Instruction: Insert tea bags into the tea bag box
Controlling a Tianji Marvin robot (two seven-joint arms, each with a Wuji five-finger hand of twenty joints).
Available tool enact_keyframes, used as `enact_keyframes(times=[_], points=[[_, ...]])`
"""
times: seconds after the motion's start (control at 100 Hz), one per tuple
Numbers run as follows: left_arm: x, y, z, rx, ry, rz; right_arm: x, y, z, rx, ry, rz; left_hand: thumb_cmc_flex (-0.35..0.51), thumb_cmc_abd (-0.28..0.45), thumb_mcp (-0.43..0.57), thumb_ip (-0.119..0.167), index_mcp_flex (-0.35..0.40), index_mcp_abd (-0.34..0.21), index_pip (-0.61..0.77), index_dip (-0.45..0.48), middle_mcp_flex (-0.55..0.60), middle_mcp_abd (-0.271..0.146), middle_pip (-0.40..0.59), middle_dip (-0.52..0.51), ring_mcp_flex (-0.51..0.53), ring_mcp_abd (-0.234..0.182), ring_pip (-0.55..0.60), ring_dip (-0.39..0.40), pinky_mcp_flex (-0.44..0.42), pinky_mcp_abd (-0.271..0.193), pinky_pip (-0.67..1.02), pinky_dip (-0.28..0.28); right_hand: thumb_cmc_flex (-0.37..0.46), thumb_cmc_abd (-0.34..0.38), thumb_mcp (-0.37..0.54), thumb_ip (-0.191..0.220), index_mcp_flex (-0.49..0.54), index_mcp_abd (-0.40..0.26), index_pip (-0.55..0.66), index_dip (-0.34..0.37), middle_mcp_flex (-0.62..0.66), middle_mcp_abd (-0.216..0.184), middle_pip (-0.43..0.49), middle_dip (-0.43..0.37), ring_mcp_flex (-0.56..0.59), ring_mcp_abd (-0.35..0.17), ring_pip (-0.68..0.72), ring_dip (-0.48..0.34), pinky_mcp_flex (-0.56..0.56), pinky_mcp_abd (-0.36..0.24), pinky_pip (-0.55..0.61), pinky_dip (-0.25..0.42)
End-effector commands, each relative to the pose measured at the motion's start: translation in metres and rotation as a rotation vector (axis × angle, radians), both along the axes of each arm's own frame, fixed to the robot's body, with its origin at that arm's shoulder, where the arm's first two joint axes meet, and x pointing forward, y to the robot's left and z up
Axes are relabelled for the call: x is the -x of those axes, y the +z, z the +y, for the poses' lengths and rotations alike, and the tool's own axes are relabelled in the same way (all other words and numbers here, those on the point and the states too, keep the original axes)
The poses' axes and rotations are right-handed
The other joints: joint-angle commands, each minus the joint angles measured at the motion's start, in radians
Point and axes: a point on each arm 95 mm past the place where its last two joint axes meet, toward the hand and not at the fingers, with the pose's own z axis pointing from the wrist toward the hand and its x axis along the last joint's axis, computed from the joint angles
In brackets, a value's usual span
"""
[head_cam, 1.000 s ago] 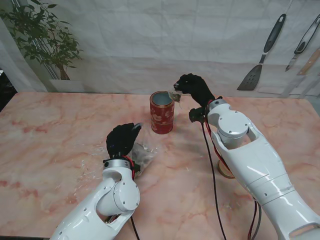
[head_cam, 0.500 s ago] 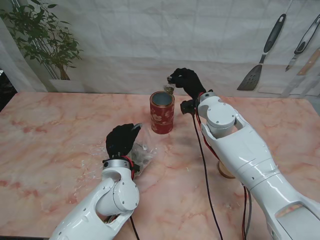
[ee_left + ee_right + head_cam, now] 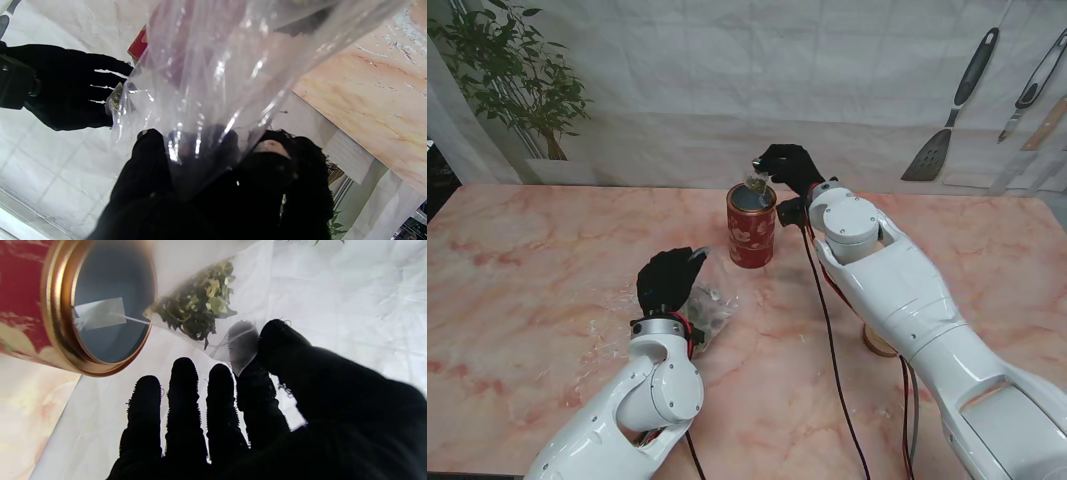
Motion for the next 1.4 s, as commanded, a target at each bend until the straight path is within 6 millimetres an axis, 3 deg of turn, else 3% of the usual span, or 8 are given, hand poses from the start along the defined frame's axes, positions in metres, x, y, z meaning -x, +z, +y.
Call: enact_keyframes(times=[0.0,0.64,0.98,1.22,1.31,1.33,1.35,1.39], points=[[-0.0003,0.0013,-0.0003,0.007,-0.009,0.008,-0.0001,-0.0028,0.0064,-0.006,0.0,0.021,0.101,0.053,0.013,0.022,0.023,0.002,0.067,0.017,0.002,-0.123,0.005,-0.009,0.01,0.001,-0.007,0.003,0.005,-0.043,0.095,0.001,-0.016,-0.032,0.015,-0.009,0.022,-0.031,0.021,-0.032,0.023,-0.017,0.023,0.015,0.013,-0.019,0.036,0.014,0.005,-0.035,0.023,0.022],[-0.0012,0.0007,-0.0005,0.009,-0.012,0.003,0.0016,-0.0079,0.0063,0.038,-0.055,0.112,0.101,0.054,0.011,0.021,0.023,0.002,0.067,0.017,0.003,-0.123,0.006,-0.008,0.01,0.003,-0.006,0.004,0.003,-0.044,0.095,0.002,-0.06,-0.056,0.014,-0.022,0.013,-0.048,0.027,-0.099,0.03,-0.017,0.037,0.016,0.025,-0.017,0.062,0.023,0.01,-0.032,0.044,0.027],[-0.0012,0.0003,-0.0002,0.011,-0.009,0.004,0.0021,-0.0078,0.0031,0.044,-0.058,0.125,0.102,0.053,0.01,0.022,0.023,0.002,0.067,0.017,0.003,-0.121,0.006,-0.008,0.01,0.003,-0.005,0.005,0.003,-0.043,0.095,0.003,-0.179,-0.102,0.035,-0.033,-0.038,-0.055,-0.018,-0.104,-0.023,-0.025,0.034,0.016,-0.004,-0.031,0.065,0.026,-0.005,-0.044,0.043,0.022],[-0.0008,0.001,-0.0011,0.005,-0.012,-0.001,0.001,-0.0088,0.0007,0.042,-0.051,0.134,0.102,0.054,0.01,0.021,0.023,0.002,0.067,0.017,0.003,-0.122,0.007,-0.007,0.01,0.004,-0.004,0.006,0.003,-0.043,0.095,0.004,-0.23,-0.059,0.04,0.05,-0.061,-0.025,-0.184,-0.112,-0.064,-0.03,0.029,0.013,-0.026,-0.041,0.066,0.034,-0.017,-0.056,0.035,0.024],[-0.0008,0.0012,-0.0005,0.004,-0.011,-0.001,0.0006,-0.0096,0.0002,0.044,-0.057,0.14,0.102,0.053,0.009,0.021,0.023,0.002,0.067,0.017,0.004,-0.123,0.007,-0.007,0.01,0.004,-0.004,0.006,0.003,-0.043,0.095,0.004,-0.226,-0.053,0.045,0.056,-0.07,-0.017,-0.198,-0.108,-0.07,-0.029,0.028,0.012,-0.029,-0.042,0.065,0.035,-0.02,-0.058,0.034,0.024],[-0.0009,0.0012,-0.0003,0.004,-0.011,0.0,0.0006,-0.0095,-0.0001,0.045,-0.056,0.141,0.103,0.053,0.009,0.021,0.023,0.002,0.067,0.017,0.004,-0.123,0.007,-0.007,0.01,0.004,-0.004,0.006,0.003,-0.043,0.095,0.004,-0.234,-0.048,0.049,0.075,-0.071,-0.014,-0.214,-0.099,-0.075,-0.031,0.027,0.011,-0.032,-0.044,0.065,0.036,-0.022,-0.059,0.032,0.024],[-0.0008,0.0012,-0.0001,0.004,-0.011,0.0,0.0007,-0.0094,-0.0005,0.046,-0.054,0.142,0.102,0.054,0.009,0.021,0.023,0.002,0.067,0.017,0.004,-0.123,0.007,-0.007,0.01,0.004,-0.004,0.006,0.003,-0.043,0.095,0.004,-0.242,-0.042,0.043,0.101,-0.073,-0.012,-0.253,-0.024,-0.082,-0.031,0.029,0.009,-0.035,-0.045,0.063,0.04,-0.023,-0.06,0.03,0.028],[-0.0009,0.0012,0.0001,0.004,-0.01,0.001,0.0011,-0.0093,-0.0008,0.047,-0.055,0.141,0.103,0.054,0.01,0.022,0.023,0.002,0.067,0.017,0.004,-0.123,0.007,-0.007,0.01,0.004,-0.004,0.006,0.003,-0.043,0.095,0.004,-0.243,-0.044,0.042,0.11,-0.076,-0.012,-0.267,0.0,-0.085,-0.032,0.029,0.008,-0.037,-0.045,0.063,0.041,-0.024,-0.061,0.028,0.029]])
